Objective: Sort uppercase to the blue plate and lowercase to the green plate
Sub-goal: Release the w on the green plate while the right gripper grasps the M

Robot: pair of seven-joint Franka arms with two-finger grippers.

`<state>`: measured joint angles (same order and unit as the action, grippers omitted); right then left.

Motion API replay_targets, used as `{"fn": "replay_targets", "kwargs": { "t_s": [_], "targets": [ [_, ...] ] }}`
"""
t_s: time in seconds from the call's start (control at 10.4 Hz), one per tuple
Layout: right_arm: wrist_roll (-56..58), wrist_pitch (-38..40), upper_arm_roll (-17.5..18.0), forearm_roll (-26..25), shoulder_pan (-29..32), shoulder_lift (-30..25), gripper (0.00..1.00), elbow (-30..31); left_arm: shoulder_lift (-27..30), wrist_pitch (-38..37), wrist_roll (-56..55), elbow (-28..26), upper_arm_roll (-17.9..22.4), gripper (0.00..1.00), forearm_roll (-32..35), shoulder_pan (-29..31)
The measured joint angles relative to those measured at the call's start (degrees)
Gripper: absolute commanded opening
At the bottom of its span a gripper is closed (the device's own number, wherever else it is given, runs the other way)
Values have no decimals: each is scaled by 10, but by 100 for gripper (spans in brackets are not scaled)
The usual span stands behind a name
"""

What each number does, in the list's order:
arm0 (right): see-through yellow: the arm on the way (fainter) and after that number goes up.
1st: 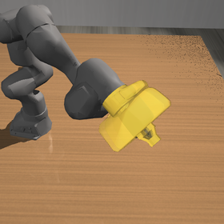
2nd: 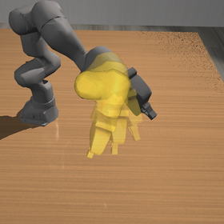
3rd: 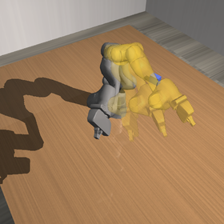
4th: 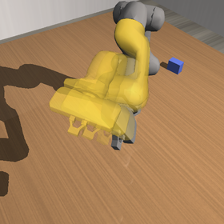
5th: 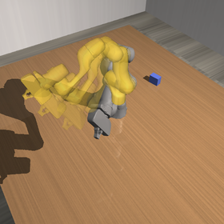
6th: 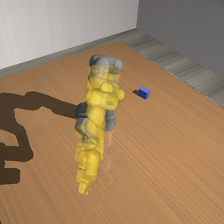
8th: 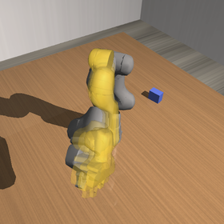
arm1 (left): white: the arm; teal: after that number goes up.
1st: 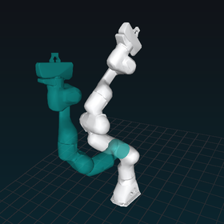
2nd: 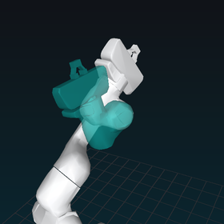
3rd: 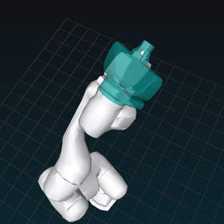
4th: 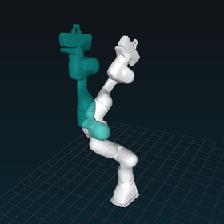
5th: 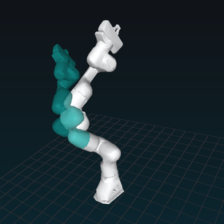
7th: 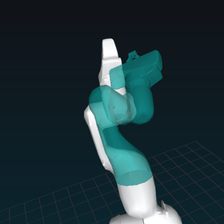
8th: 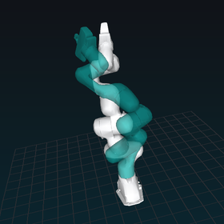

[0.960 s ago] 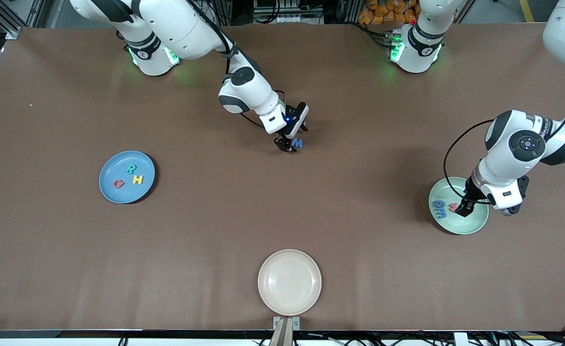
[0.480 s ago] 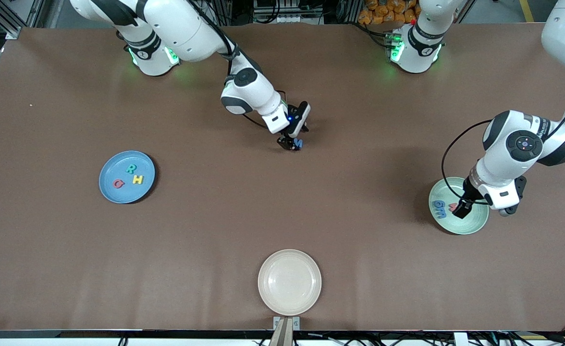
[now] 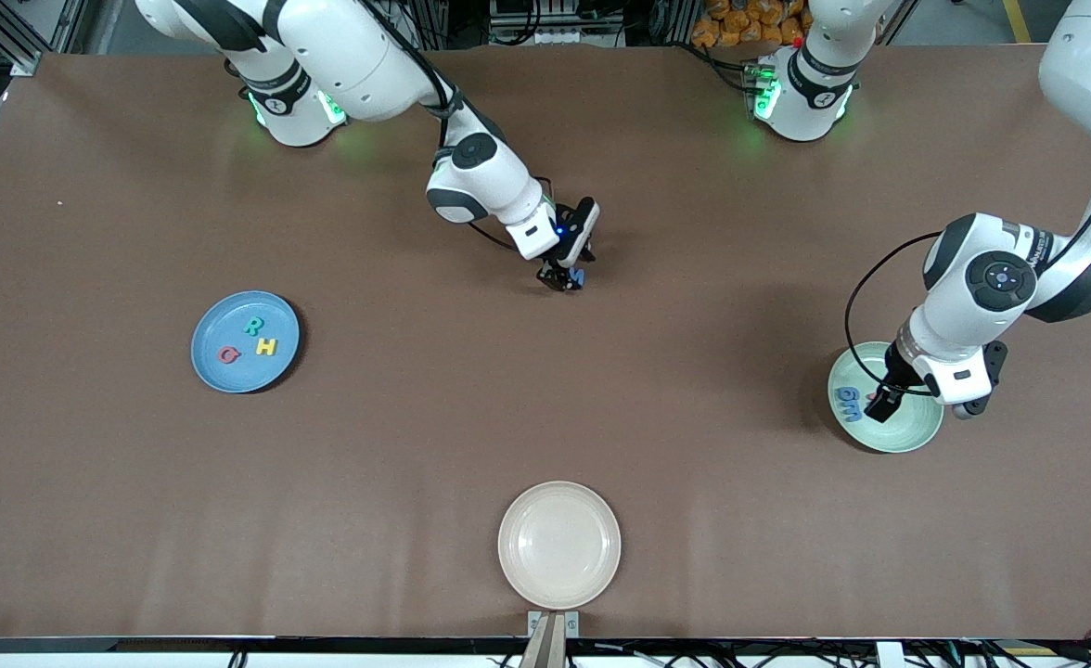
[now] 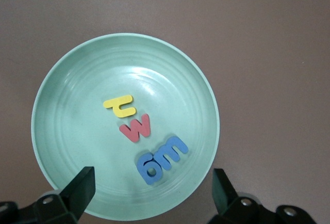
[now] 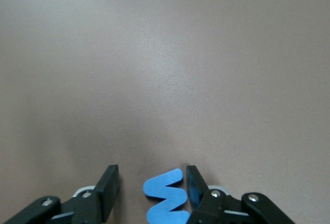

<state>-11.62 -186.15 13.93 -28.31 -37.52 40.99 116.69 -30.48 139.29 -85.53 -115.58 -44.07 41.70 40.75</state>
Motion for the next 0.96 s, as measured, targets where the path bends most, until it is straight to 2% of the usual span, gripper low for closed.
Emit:
{"fn": "replay_targets", "kwargs": {
  "t_s": [0.96],
  "targets": [
    [0, -2, -3, -10, 0, 0, 17, -2, 0, 0, 0, 3, 0, 100, 0, 0]
  ]
}}
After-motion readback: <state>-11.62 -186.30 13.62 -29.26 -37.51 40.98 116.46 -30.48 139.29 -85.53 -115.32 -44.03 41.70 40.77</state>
